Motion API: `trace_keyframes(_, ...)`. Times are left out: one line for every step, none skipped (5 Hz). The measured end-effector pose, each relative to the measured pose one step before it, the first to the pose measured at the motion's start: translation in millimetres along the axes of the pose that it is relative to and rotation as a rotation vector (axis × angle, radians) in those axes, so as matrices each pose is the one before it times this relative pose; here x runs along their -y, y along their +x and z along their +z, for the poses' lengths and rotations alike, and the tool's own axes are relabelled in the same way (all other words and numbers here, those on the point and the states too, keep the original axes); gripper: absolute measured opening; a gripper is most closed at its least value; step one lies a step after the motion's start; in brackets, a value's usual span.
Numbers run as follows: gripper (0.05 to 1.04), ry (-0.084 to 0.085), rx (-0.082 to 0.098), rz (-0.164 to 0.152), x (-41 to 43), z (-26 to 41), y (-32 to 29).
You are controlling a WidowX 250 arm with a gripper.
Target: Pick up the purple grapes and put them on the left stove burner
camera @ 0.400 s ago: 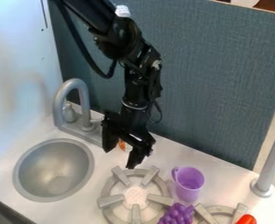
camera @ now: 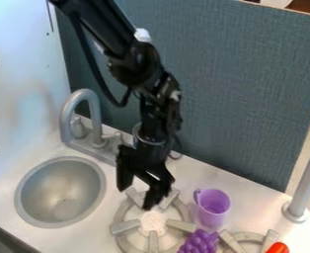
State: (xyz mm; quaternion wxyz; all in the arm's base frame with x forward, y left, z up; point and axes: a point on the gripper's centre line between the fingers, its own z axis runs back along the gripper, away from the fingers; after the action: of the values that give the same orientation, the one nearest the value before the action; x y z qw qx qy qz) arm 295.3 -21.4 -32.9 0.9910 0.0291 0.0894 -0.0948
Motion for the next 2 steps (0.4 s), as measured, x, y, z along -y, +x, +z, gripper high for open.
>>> trace_keyframes(1.001, -0.0014, 0.013, -0.1279, 29.92, -6.58, -3.37)
trace_keyframes(1.001, 0.0056, 0.0645, -0.1225, 20.11, -0.16, 11.08)
